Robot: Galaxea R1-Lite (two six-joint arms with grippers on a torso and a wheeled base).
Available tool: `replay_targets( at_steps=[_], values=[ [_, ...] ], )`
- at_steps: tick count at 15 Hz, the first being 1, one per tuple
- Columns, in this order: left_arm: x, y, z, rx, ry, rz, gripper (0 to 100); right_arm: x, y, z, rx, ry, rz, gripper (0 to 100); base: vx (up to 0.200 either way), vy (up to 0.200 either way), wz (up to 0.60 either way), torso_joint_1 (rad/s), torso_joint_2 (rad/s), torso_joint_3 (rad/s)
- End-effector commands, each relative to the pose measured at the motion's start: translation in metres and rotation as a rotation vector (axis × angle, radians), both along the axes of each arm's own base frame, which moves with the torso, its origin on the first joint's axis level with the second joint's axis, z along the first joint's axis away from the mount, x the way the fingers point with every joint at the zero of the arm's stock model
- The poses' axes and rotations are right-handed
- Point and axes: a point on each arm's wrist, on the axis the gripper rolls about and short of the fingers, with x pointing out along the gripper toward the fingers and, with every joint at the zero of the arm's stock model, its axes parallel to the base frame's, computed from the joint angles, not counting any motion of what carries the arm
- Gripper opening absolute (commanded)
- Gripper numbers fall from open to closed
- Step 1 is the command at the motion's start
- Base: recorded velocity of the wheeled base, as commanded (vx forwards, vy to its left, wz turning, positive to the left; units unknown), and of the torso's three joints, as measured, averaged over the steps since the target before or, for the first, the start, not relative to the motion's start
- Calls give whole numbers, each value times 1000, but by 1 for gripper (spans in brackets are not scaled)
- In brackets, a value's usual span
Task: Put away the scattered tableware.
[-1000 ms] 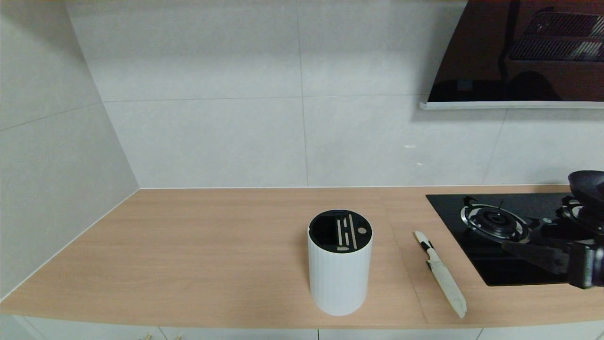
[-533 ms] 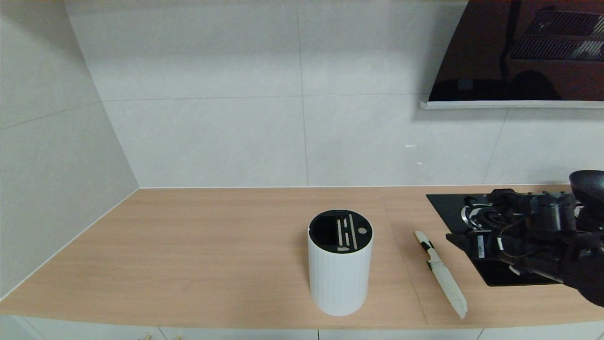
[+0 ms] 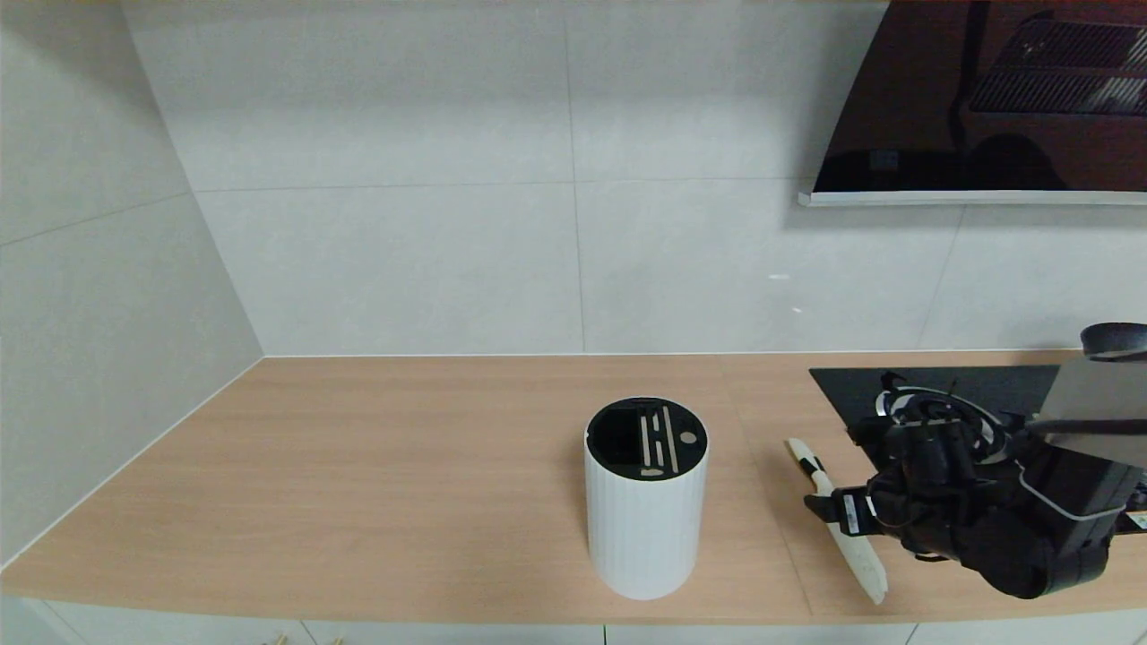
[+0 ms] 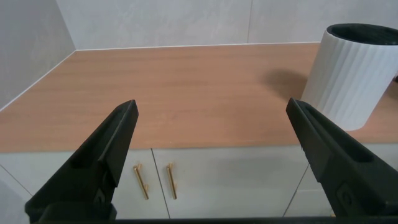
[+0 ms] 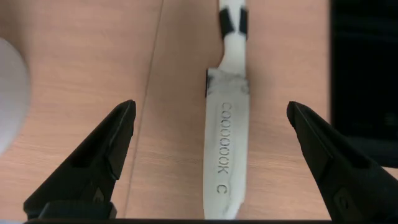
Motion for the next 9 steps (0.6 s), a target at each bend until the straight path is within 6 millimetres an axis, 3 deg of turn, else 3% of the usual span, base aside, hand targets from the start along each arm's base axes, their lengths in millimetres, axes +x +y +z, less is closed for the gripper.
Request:
replay_targets(
  at_steps=[1, 4, 9],
  values=[
    [0, 0, 0, 0, 0, 0, 100, 4, 1, -18, -7, 42, 1, 100, 0, 0, 0, 0, 0, 0],
    [0, 0, 0, 0, 0, 0, 100, 12, 0, -37, -39, 64, -40, 100, 0, 0, 0, 0, 0, 0],
    [0, 0, 0, 0, 0, 0, 100, 17, -2, -45, -34, 34, -52, 100, 0, 0, 0, 0, 0, 0]
  ],
)
